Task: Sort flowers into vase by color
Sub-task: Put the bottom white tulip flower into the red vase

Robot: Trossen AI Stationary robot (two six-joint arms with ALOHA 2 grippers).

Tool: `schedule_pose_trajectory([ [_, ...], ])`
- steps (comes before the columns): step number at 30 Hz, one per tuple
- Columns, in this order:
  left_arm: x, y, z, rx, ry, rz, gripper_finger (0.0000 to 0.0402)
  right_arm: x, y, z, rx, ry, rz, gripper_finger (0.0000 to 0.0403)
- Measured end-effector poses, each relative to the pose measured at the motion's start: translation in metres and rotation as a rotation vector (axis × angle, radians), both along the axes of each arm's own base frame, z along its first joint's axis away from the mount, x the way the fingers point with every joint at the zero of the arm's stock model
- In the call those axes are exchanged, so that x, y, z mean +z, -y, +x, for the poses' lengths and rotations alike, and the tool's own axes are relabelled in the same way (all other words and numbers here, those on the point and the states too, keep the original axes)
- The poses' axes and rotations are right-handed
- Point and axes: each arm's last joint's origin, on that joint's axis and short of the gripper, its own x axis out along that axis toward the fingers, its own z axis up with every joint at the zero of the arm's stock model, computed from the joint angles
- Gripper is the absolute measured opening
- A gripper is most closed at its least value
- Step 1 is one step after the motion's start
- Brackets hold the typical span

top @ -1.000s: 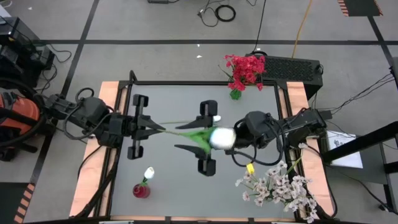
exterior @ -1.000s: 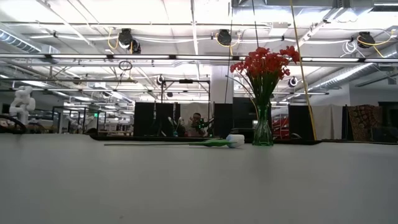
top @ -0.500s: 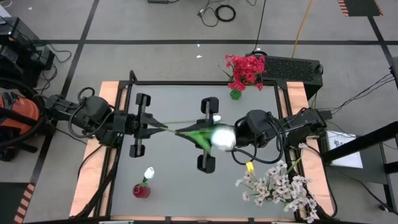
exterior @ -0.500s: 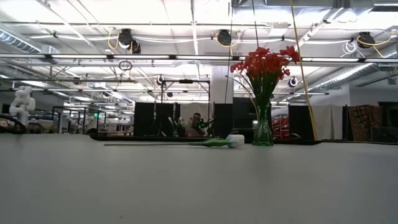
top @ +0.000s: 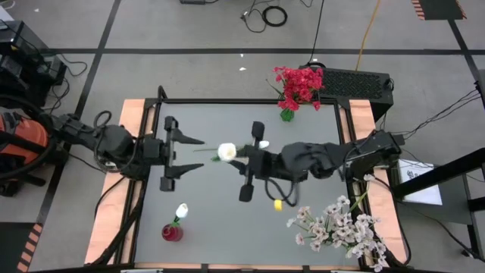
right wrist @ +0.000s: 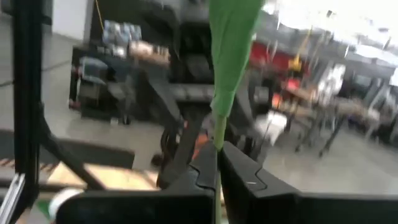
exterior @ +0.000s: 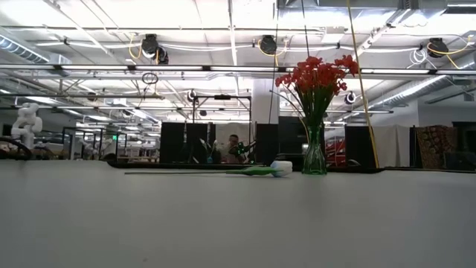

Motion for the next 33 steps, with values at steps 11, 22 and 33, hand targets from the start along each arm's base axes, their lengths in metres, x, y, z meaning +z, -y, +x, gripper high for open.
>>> schedule_pose_trajectory([
  [11, -0.015, 0.011, 0.034, 0.092, -0.026, 0.078, 0.0244, -0.022, 0.005, 0.013, -0.038, -0.111, 0.052, 0.0000],
  [22, -0.015, 0.010, 0.036, 0.054, -0.026, 0.042, 0.0142, -0.023, 0.007, 0.013, -0.041, -0.119, 0.050, 0.0000],
  [33, -0.010, 0.000, 0.032, -0.007, -0.001, -0.015, 0.0013, -0.029, 0.008, 0.012, -0.047, -0.170, 0.077, 0.0049],
])
